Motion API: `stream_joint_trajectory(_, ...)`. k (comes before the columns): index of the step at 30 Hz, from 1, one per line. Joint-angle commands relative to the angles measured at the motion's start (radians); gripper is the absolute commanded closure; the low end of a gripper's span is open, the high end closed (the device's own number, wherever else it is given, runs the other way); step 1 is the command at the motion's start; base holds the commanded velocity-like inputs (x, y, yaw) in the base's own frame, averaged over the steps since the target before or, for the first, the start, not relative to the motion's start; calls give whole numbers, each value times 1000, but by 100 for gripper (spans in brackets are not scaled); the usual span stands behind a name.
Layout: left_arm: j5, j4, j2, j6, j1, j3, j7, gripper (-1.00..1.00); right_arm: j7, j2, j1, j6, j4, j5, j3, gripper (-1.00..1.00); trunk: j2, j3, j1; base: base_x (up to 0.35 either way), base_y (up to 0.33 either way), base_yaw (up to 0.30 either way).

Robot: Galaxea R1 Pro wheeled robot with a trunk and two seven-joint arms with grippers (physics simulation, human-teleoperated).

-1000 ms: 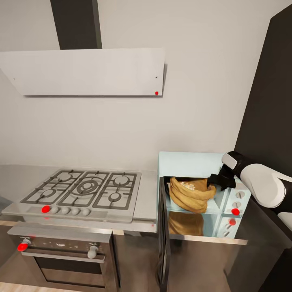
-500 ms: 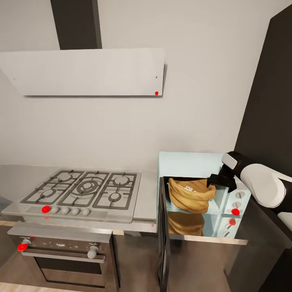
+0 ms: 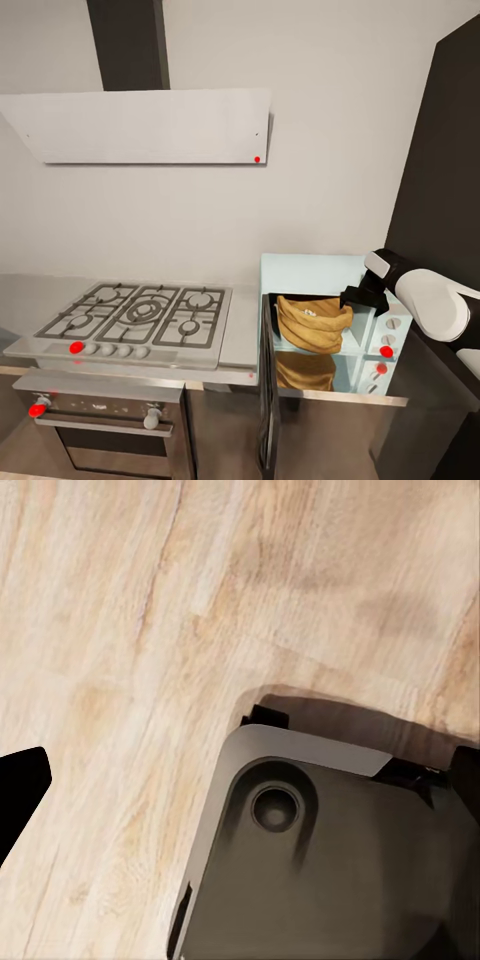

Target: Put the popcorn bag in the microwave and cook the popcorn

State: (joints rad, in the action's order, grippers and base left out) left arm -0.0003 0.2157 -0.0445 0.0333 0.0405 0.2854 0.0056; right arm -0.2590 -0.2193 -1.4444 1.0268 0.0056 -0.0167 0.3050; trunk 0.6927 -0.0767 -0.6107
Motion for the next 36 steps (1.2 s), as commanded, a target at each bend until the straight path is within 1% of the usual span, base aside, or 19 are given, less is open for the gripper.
stream_joint_trajectory(1,-1,-1,0,3,1,1,1,-100,-9,0,-2,1,1,-2,8,-100,1,0,0,0,0,0)
stream_joint_trajectory(30,0,-1,0,3,1,1,1,-100,-9,0,-1,1,1,-2,8,-100,1,48,0,-2,0,0)
stream_joint_trajectory(36,0,-1,3,2,1,1,1,-100,-9,0,-1,1,1,-2,9,-100,1,58,0,-266,0,0)
